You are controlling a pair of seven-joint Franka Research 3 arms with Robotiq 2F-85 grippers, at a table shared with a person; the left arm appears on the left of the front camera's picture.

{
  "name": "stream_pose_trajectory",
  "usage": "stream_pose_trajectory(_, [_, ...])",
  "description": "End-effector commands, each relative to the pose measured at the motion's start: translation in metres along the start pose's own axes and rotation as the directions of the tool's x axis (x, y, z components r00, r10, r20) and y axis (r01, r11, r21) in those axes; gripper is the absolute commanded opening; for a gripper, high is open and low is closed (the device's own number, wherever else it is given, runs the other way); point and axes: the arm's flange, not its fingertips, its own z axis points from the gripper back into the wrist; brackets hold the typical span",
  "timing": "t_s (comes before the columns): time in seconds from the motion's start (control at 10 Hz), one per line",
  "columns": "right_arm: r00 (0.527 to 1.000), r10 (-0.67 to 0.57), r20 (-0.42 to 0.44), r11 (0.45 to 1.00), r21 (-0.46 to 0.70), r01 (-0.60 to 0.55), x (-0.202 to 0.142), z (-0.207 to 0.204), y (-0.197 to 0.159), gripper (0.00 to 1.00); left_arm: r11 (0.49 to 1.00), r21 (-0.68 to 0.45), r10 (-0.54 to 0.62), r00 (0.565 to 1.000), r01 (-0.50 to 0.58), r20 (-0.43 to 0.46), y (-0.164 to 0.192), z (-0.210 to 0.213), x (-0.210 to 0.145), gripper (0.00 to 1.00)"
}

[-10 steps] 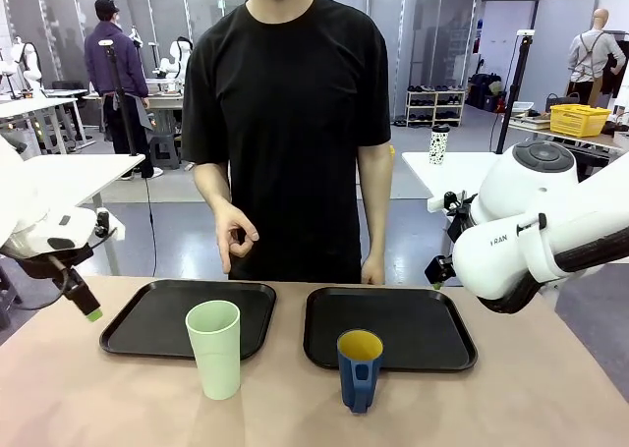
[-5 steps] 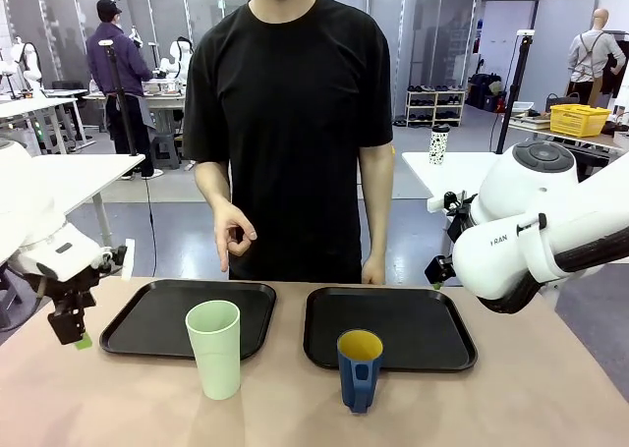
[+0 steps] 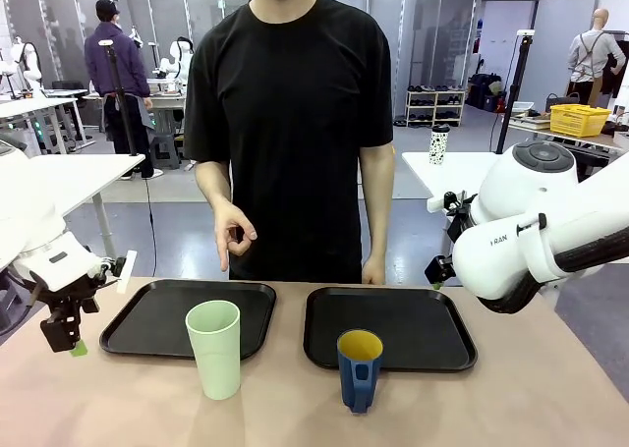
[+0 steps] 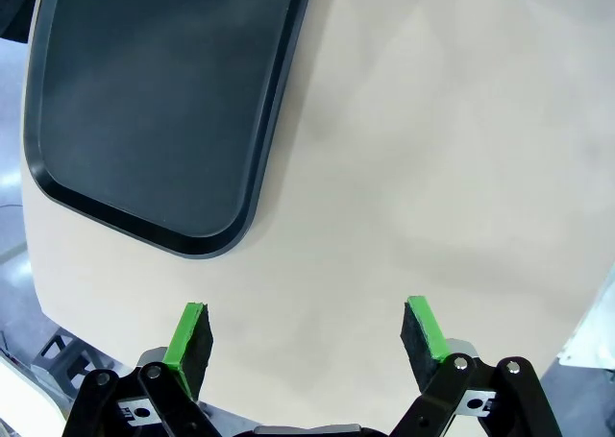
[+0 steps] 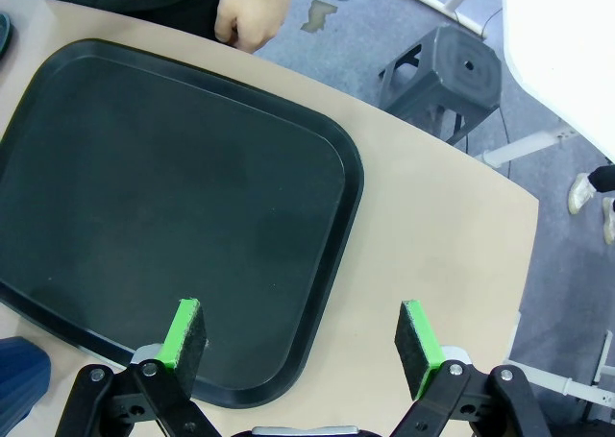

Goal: Sort and store the cups by type.
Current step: Pick up the Reusable plastic cup.

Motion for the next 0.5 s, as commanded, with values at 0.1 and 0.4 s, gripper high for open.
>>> stream_pose_trajectory(0.1, [1.000,0.001,0.001,1.000,0.000,-0.001,0.0003,0.0000,0.0002,1.00,1.000,0.002,0.023,1.000,-0.024,0.004,0.0000,0.0015,0.0016,1.00])
stream_pose_trajectory(0.4, [1.000,0.001,0.001,1.000,0.000,-0.001,0.0003,0.0000,0.0002,1.00,1.000,0.019,-0.004,0.998,0.003,0.060,-0.0038,-0.0014,-0.0052,1.00])
